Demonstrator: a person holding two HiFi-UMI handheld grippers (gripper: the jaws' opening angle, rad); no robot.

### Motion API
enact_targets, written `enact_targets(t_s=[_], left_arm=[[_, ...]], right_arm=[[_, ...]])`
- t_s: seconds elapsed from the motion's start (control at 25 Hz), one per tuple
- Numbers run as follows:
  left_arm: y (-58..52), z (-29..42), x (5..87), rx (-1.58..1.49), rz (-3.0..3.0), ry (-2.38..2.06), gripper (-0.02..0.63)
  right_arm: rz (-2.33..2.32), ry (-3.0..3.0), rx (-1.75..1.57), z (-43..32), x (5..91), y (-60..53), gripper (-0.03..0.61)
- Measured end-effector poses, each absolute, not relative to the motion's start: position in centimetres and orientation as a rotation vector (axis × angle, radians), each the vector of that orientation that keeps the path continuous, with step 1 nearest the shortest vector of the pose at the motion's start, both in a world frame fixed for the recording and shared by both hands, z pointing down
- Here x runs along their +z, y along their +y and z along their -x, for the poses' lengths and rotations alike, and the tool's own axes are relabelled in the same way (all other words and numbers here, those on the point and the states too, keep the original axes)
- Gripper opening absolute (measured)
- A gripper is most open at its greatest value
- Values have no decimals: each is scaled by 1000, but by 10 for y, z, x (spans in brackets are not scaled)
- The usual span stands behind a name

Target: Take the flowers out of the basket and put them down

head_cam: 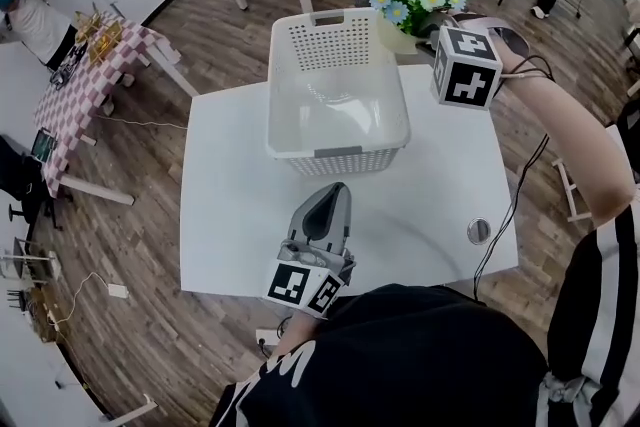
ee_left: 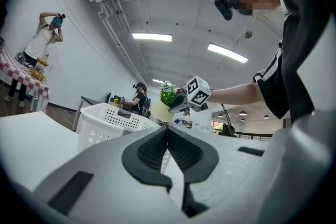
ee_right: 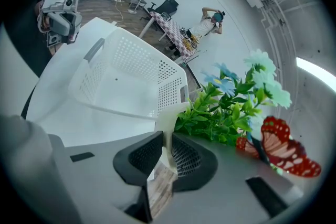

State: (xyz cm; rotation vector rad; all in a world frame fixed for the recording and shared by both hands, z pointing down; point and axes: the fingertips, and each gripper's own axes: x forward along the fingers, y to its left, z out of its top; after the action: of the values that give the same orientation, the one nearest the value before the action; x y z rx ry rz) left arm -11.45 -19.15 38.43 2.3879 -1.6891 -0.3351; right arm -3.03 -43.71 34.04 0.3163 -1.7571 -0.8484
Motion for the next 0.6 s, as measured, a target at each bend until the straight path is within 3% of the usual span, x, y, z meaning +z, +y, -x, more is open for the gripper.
enact_targets(t_s=[0.6], left_arm=[[-203, 84, 391, -293, -2436, -1582, 6]], right_arm=[[-379, -1719, -778, -27, 357, -445, 64]])
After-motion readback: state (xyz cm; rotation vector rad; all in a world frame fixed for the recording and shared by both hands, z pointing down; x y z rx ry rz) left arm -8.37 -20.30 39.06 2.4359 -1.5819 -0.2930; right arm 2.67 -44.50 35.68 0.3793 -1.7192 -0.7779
